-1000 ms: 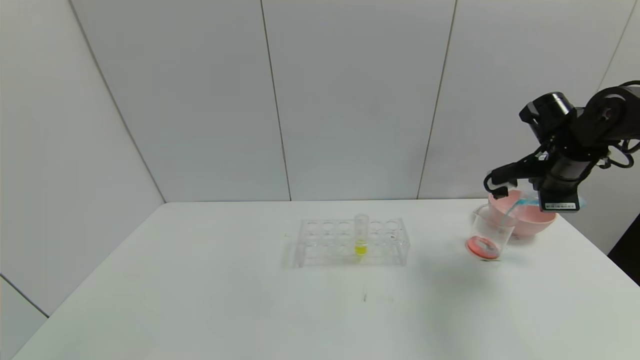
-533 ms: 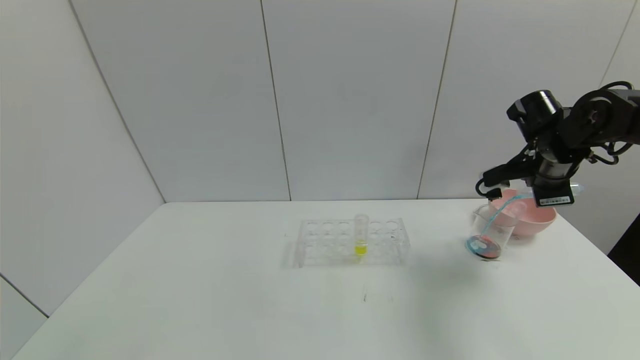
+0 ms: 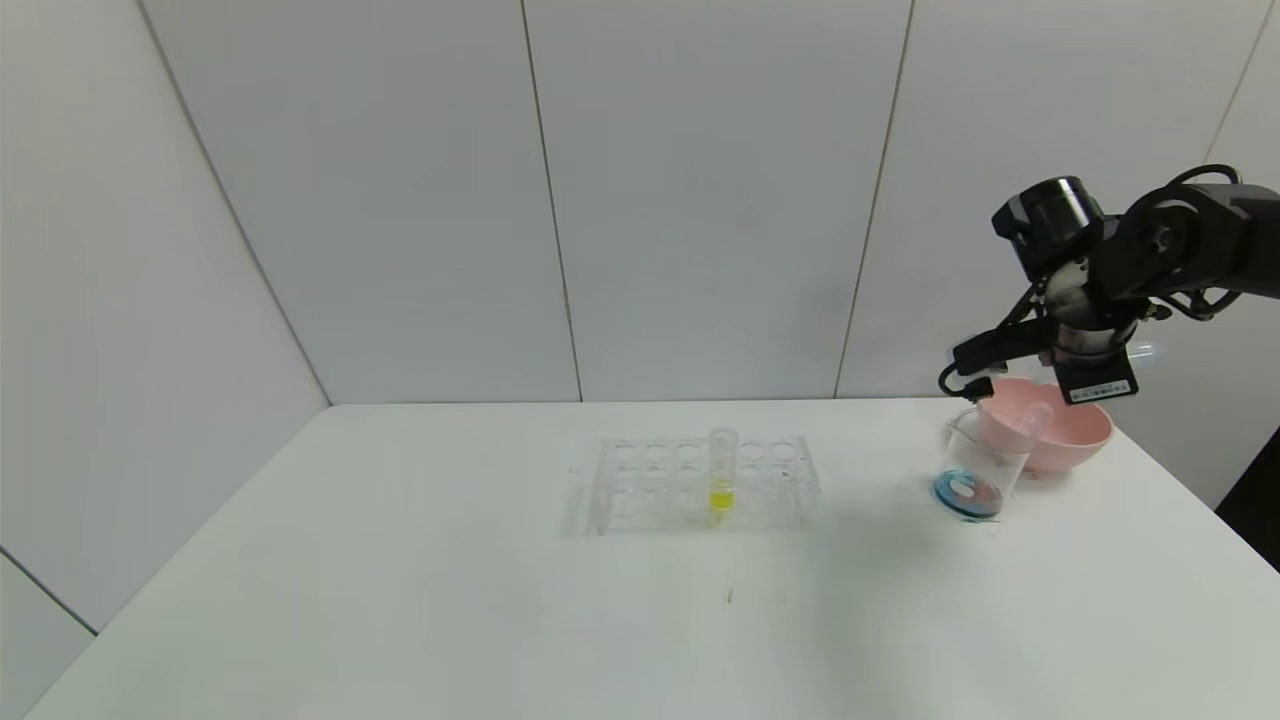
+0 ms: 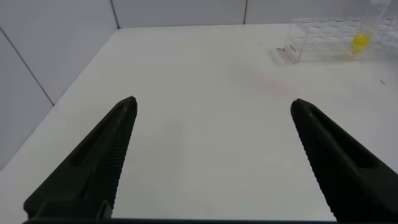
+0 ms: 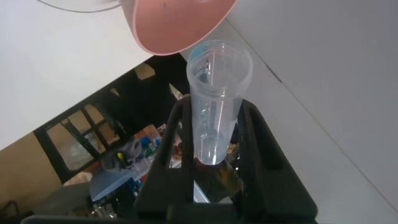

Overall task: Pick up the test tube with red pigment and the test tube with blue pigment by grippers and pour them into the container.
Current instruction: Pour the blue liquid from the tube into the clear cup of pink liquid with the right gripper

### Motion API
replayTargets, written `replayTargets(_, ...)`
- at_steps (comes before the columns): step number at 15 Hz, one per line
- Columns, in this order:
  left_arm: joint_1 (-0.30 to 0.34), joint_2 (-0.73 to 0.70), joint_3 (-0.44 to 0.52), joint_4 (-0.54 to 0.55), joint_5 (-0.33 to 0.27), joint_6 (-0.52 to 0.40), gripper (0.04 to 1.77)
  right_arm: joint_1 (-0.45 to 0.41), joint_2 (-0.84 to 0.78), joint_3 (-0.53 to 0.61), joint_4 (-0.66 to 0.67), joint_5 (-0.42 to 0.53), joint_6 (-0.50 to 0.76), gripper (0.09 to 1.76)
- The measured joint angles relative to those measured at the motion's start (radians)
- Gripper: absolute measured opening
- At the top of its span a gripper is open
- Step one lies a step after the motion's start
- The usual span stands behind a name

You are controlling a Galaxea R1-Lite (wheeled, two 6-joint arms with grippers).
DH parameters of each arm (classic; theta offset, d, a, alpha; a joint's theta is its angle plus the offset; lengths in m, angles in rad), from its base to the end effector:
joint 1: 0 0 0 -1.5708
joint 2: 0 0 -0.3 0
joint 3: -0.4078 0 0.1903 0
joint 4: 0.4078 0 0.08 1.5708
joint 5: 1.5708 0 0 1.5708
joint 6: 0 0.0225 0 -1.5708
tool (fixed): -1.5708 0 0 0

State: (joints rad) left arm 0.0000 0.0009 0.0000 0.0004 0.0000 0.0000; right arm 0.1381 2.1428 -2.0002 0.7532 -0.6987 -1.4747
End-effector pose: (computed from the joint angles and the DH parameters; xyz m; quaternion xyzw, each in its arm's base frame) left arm -0.0227 0.0000 0.0755 0.0000 0.0006 0.0000 1.0000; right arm 0.4049 0.0417 0.2262 -0.7126 0.4606 0.0815 0.5229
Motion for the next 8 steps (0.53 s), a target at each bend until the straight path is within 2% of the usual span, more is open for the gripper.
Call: replayTargets(8, 0.000, 0.000, 0.000, 0.000, 0.000, 0.000, 1.76, 0.021, 0.001, 0.000, -0.041, -0.079, -0.084, 0.48)
